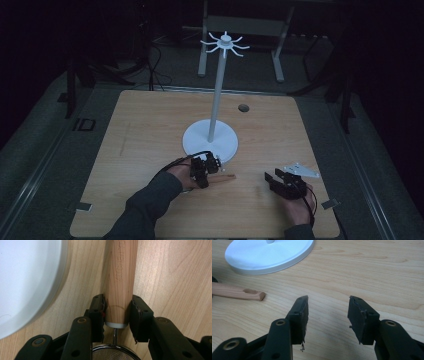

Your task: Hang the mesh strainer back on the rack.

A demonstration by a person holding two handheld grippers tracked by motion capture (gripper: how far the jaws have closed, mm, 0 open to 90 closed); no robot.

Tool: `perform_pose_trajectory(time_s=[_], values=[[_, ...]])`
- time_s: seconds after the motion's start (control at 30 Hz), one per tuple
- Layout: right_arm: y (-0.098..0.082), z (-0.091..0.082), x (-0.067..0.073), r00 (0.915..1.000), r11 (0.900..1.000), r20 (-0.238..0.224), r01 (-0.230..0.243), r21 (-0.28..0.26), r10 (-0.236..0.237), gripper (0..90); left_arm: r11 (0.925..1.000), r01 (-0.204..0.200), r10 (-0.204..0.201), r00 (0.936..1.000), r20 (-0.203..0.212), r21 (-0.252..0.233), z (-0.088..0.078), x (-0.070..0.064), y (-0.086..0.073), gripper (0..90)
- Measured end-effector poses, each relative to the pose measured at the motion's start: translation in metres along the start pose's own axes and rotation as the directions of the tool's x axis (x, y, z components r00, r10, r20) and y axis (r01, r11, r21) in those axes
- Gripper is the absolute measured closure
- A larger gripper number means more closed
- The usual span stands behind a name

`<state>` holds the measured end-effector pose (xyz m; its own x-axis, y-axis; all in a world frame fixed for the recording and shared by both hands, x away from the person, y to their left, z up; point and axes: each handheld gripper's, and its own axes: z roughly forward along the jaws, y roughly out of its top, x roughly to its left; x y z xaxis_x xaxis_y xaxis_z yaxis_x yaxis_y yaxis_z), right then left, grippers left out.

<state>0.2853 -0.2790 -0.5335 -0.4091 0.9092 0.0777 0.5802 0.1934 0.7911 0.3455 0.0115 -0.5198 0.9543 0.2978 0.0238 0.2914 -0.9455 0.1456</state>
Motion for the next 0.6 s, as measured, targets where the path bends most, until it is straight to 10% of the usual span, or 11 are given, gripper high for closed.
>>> perform_pose_trajectory(time_s=[0.23, 0.6], values=[[0.000, 0.000, 0.000, 1.0000, 1.000, -0.002, 0.000, 0.001, 0.000, 50.7, 1.0000, 0.002, -0.002, 1.0000, 0.005, 0.006, -0.001, 0.000, -0.001, 69.5], [0.000, 0.000, 0.000, 1.0000, 1.000, 0.000, 0.000, 0.001, 0.000, 51.4, 0.9892, 0.048, -0.049, 0.9988, -0.005, -0.138, -0.024, 0.002, -0.002, 69.8]])
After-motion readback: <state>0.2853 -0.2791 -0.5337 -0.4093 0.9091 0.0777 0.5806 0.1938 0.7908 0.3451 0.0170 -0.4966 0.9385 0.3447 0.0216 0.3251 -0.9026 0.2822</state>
